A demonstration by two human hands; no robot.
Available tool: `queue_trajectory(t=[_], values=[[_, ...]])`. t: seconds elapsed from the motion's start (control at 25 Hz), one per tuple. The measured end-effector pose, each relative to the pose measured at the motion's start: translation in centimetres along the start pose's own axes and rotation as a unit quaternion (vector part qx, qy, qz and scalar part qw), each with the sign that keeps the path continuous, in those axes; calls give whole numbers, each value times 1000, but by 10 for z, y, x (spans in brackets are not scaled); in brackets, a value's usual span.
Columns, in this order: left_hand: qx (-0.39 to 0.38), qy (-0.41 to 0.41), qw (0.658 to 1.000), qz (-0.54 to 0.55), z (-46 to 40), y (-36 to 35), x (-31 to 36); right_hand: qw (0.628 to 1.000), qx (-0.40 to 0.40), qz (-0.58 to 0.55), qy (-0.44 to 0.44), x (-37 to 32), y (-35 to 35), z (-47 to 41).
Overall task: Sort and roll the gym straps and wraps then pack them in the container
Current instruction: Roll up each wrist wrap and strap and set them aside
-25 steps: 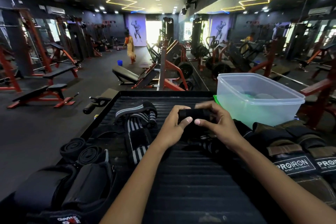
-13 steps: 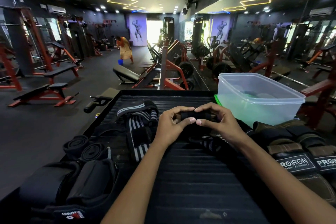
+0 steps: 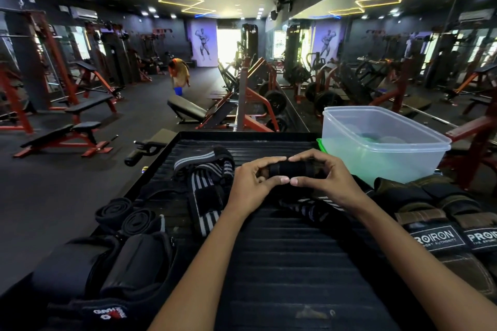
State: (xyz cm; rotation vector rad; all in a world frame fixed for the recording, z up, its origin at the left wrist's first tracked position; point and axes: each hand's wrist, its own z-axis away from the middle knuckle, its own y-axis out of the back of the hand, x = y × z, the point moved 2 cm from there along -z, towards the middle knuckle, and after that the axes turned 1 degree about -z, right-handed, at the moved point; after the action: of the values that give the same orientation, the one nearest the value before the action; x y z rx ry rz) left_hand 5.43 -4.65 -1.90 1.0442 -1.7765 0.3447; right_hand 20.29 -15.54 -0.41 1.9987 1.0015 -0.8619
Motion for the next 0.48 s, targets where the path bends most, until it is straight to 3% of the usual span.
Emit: queue_trajectory(t=[0.2, 0.48], values=[[-32, -49, 998, -6, 1, -4, -4, 999, 42, -12, 0, 1, 4, -1], [-16, -52, 997, -45, 1, -3, -4, 1000, -27, -3, -14, 2, 6, -1]])
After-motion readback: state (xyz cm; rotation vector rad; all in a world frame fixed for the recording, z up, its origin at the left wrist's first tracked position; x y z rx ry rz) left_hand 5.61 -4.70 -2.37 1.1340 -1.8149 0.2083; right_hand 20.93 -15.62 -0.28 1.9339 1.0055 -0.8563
